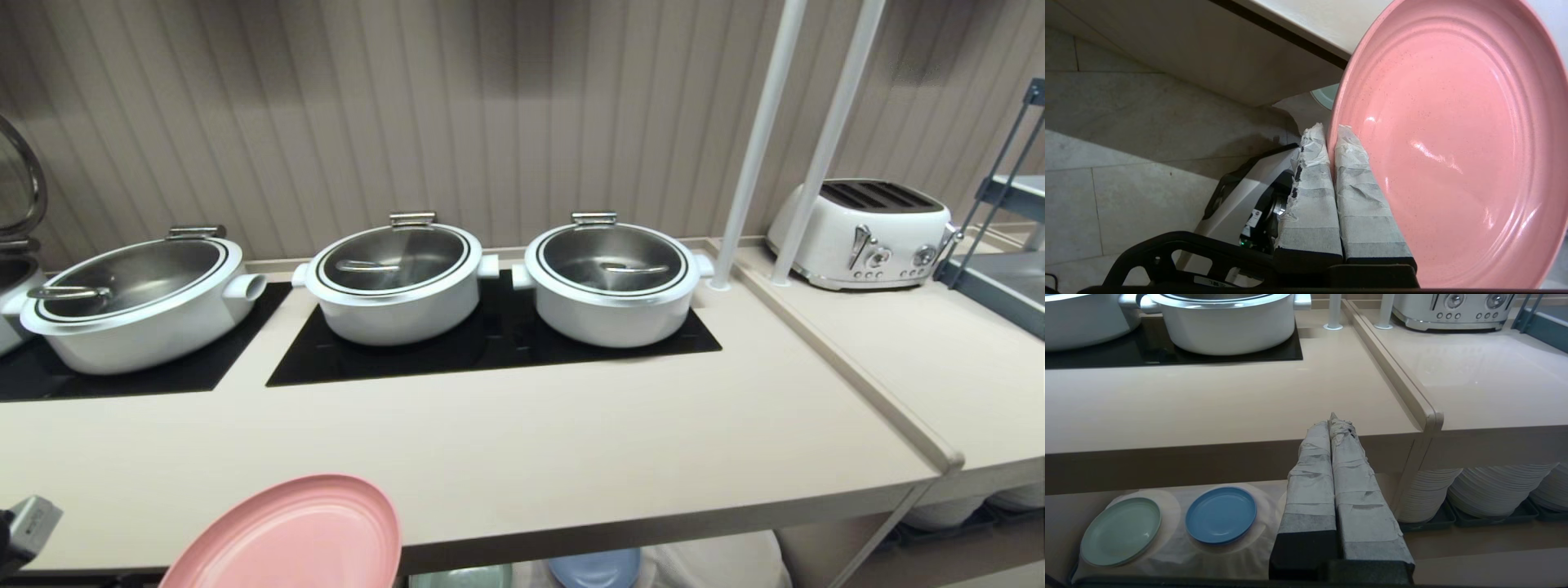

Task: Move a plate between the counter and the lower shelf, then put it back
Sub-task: Put the plate

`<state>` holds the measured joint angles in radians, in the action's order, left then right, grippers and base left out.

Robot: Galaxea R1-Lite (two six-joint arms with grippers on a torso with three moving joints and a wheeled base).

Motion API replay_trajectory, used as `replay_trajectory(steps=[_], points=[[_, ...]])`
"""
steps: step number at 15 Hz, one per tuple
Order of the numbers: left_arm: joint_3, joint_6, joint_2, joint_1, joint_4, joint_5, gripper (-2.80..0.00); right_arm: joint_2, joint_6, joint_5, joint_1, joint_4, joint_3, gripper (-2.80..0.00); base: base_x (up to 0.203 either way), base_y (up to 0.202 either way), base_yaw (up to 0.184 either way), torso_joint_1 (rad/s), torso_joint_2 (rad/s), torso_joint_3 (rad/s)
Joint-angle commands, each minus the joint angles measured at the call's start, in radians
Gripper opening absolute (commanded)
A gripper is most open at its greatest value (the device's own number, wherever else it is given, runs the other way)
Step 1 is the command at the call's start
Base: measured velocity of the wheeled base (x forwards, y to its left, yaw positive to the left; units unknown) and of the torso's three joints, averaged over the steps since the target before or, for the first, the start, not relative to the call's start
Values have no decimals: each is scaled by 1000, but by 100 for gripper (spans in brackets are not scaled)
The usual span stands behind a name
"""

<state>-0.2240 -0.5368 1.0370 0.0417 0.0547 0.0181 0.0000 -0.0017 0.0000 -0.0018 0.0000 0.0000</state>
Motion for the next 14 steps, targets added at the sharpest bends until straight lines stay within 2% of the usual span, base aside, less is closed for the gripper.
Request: replay_trajectory(steps=[1,8,11,14], points=[[-1,-2,0,-3,1,0,-280,0,0,-2,1,0,0,-280,0,0,0,0,0,0],[-14,0,0,-22,2,-3,-280,0,0,0,2,0,0,-280,0,0,0,0,0,0],[-56,-4,5,-59,3,0,-280,0,0,-1,2,0,0,-280,0,0,0,0,0,0],[-140,-6,70,-66,5,8,-280,0,0,-1,1,0,0,-280,0,0,0,0,0,0]])
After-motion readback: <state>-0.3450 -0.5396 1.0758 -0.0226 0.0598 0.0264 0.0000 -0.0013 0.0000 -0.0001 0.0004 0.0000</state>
